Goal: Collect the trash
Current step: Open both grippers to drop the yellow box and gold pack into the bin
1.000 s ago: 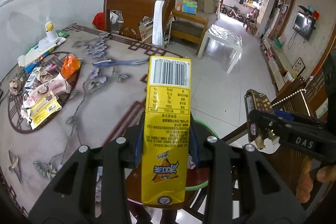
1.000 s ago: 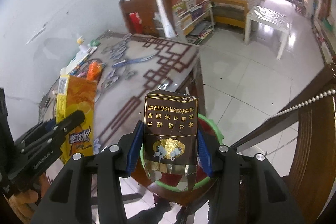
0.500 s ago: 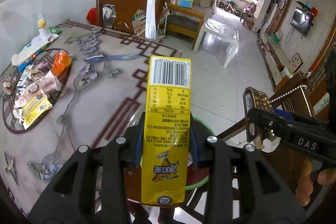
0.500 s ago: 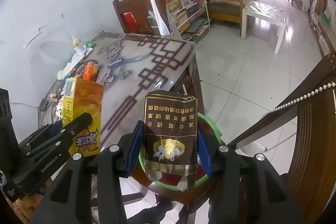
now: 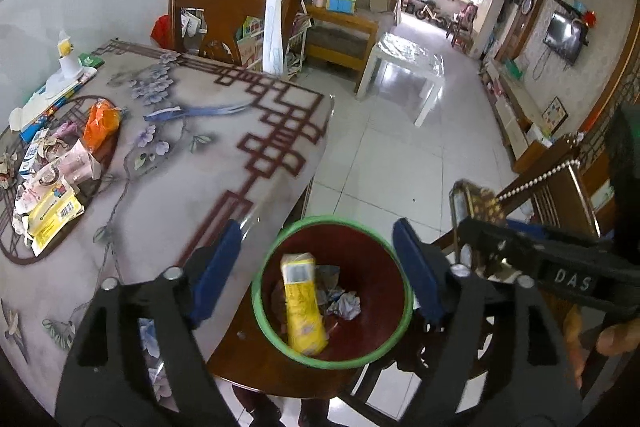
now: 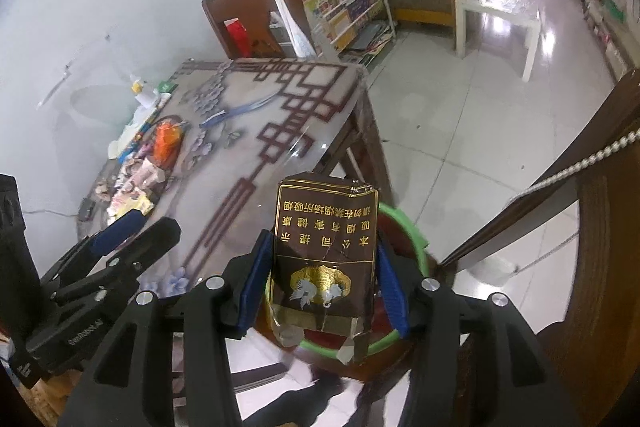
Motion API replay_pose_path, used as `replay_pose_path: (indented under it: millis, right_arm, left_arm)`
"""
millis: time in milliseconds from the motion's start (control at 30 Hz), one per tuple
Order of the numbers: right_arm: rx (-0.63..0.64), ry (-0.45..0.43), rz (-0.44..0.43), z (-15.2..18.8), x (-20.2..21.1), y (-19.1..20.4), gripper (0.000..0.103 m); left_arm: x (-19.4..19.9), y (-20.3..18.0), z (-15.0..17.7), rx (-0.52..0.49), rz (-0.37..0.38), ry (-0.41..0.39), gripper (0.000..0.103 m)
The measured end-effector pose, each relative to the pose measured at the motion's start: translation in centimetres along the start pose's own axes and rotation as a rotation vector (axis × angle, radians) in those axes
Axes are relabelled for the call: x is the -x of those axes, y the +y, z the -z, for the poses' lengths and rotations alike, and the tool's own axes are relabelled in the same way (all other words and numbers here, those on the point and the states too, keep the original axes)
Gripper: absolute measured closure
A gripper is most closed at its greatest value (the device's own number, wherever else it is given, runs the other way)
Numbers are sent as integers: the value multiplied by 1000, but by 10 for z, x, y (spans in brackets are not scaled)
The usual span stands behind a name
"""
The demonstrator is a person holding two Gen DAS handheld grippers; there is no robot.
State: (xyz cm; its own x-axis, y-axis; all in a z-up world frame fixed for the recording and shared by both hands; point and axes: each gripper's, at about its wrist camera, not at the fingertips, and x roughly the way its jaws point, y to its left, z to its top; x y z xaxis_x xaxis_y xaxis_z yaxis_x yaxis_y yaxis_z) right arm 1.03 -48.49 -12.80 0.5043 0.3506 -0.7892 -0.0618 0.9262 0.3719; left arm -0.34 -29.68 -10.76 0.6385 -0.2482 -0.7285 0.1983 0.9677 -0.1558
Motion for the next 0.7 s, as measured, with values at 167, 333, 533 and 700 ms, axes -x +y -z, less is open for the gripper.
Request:
replay_pose_path:
  millis: [167,333,533,700]
  right_arm:
    - [-6,-26,12,-1,3,0,42]
    - [11,-29,46,1,1,3,42]
    - [30,3,93,3,-7,6,42]
    - [55,49,122,3,-17,20,42]
  left_arm:
    - [6,7,-1,26,8,-15,22]
    - [7,21,4,35,3,-8,22]
    - [12,47,8,65,-10,-11,22]
    - [18,84,10,90,-39,-25,22]
